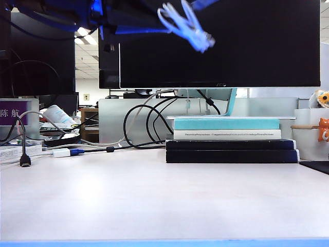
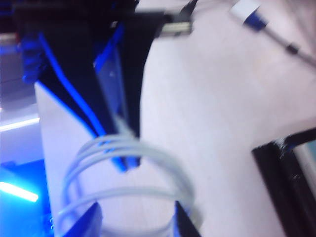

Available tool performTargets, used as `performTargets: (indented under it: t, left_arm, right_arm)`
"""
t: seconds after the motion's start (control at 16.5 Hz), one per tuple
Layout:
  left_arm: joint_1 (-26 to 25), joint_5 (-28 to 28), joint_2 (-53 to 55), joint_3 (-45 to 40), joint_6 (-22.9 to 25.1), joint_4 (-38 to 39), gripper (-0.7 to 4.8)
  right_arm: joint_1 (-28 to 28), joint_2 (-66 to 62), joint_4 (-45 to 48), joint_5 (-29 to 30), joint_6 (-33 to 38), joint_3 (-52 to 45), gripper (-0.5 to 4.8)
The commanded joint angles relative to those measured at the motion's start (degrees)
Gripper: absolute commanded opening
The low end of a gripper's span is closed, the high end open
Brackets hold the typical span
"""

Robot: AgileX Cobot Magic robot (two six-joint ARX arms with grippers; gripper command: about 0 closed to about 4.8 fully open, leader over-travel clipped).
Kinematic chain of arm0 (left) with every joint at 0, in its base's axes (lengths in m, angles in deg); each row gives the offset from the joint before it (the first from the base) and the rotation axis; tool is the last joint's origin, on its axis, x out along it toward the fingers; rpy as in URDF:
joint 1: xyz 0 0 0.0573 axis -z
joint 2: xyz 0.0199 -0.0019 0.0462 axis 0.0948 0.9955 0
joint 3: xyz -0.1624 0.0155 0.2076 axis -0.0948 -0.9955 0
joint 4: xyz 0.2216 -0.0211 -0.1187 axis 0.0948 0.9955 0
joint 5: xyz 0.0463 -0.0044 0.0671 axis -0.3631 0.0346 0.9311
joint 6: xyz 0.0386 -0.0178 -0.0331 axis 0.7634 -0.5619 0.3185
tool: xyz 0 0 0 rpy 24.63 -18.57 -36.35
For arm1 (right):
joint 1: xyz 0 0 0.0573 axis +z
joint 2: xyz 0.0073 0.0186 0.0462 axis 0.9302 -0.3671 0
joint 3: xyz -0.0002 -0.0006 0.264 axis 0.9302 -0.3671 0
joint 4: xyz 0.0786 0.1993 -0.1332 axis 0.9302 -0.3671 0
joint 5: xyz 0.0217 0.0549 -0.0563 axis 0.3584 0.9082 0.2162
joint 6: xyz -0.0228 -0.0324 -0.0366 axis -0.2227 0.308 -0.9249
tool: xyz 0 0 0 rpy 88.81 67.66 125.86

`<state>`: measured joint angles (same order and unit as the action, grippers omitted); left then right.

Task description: Unfold the white charging cable into a straight cable.

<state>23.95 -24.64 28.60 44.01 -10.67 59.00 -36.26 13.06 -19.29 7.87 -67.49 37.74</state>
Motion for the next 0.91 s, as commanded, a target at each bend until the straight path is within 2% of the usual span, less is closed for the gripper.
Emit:
performTargets:
  t: [0.06, 0.3, 0.36, 0.42, 0.85, 0.91]
  left_arm:
    - [0.09, -6.97, -0.70, 0.15, -0.15, -0.13, -0.06]
    - [0.04, -6.38, -1.90, 0.15, -0.15, 0.28, -0.06]
    - [0.04, -6.40, -1.88, 0.15, -0.15, 0.37, -0.06]
    - [0.07, -6.47, -1.88, 0.15, -0.11, 0.31, -0.06]
    - [0.07, -7.13, -1.88, 0.15, -0.26, -2.27, -0.06]
    - [0.07, -7.96, -1.88, 0.15, -0.24, -2.29, -0.06]
  right_arm:
    - [0.09, 2.19, 1.18, -7.61, 1.64, 0.26, 2.02]
    - [-0.09, 2.93, -3.43, -9.03, 1.62, 0.26, 1.98]
    - [-0.07, 2.93, -4.24, -8.98, 1.60, 0.26, 1.84]
    - [-0.07, 2.93, -5.22, -8.39, 1.60, 0.26, 1.38]
    - [-0.07, 2.84, -3.87, -5.79, 1.62, 0.24, 1.38]
    - [-0.07, 2.75, -3.69, -5.81, 1.60, 0.24, 0.84]
